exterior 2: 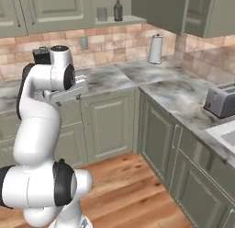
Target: There is a bowl on the dining counter. Grab a lemon wedge from the fridge and place it in the bowl. Then get the liquor bottle and glass cup from the cabinet and place them next to the bowl.
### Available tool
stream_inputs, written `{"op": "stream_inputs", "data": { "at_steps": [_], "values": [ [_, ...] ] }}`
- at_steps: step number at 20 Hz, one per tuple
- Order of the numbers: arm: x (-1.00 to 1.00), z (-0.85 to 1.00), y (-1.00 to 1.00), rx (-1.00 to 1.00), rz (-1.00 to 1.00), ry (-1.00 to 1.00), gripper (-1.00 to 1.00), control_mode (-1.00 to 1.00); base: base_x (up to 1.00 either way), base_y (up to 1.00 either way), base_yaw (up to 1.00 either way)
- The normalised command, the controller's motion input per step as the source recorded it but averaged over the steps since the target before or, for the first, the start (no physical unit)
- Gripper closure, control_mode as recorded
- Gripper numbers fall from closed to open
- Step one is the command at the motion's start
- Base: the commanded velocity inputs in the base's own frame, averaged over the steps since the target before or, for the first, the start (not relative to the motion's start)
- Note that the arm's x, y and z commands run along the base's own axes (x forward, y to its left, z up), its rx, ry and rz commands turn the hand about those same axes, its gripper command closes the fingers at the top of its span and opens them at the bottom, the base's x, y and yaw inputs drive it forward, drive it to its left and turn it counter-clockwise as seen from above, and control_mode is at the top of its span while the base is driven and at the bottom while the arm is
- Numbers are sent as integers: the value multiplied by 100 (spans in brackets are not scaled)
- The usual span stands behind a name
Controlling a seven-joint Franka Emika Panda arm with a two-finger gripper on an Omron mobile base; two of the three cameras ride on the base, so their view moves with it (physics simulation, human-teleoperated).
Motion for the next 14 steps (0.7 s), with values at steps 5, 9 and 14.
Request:
{"op": "stream_inputs", "data": {
  "at_steps": [5,9,14],
  "values": [
    [0,0,0,0,0,0,-100,100,72,45,30],
    [0,0,0,0,0,0,-100,100,89,25,11],
    [0,0,0,0,0,0,-100,100,81,-16,10]
  ]
}}
